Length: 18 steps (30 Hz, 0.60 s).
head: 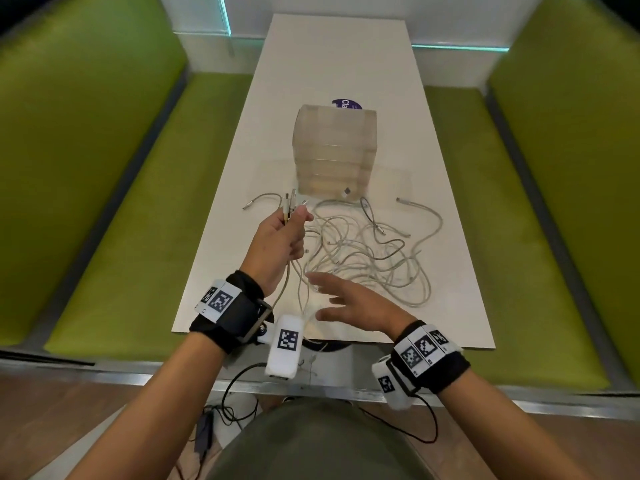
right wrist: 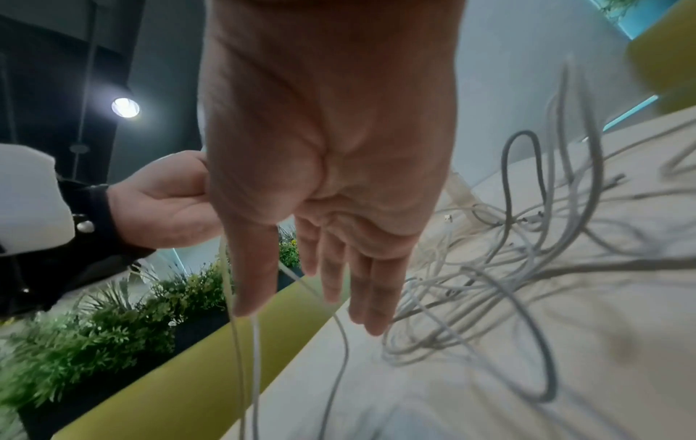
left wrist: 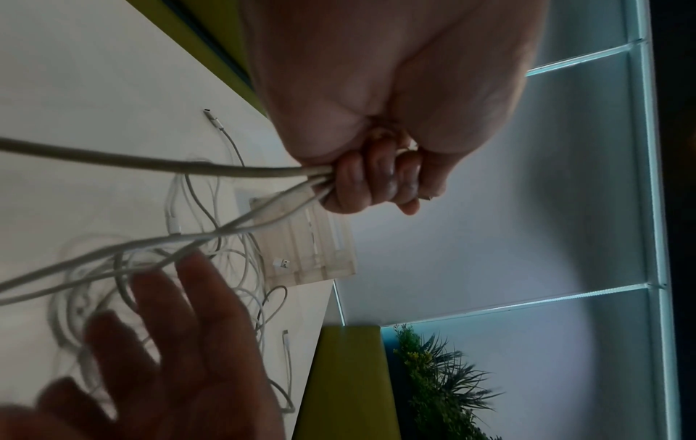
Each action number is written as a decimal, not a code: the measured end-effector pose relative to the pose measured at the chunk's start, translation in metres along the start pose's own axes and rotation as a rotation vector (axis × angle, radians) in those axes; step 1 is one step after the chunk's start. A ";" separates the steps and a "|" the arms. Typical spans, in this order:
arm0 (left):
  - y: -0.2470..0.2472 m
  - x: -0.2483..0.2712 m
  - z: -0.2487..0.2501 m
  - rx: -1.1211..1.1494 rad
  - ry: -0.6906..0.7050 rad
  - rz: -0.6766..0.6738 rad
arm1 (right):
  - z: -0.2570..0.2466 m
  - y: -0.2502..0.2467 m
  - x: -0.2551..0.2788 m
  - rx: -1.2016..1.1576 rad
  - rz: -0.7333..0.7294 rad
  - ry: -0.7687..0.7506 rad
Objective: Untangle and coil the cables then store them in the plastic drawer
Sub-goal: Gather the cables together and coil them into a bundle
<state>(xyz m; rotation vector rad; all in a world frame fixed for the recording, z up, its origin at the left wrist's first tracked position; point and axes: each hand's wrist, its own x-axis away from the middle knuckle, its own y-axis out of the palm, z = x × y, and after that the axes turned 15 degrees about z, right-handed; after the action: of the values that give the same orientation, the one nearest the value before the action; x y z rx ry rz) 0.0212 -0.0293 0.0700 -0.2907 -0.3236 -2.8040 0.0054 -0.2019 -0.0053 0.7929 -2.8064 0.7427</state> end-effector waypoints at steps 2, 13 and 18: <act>0.002 0.001 -0.001 0.005 -0.008 -0.016 | -0.009 0.007 0.000 -0.029 -0.158 -0.025; -0.013 0.000 -0.002 0.001 -0.014 -0.001 | 0.007 -0.074 0.018 -0.285 0.439 0.061; -0.011 0.001 -0.002 -0.018 -0.013 -0.012 | 0.064 -0.126 0.005 -0.253 0.919 0.236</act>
<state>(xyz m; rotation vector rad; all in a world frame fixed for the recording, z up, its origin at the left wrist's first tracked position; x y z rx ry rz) 0.0161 -0.0200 0.0661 -0.3128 -0.3038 -2.8189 0.0673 -0.3294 -0.0066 -0.6400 -2.8562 0.4859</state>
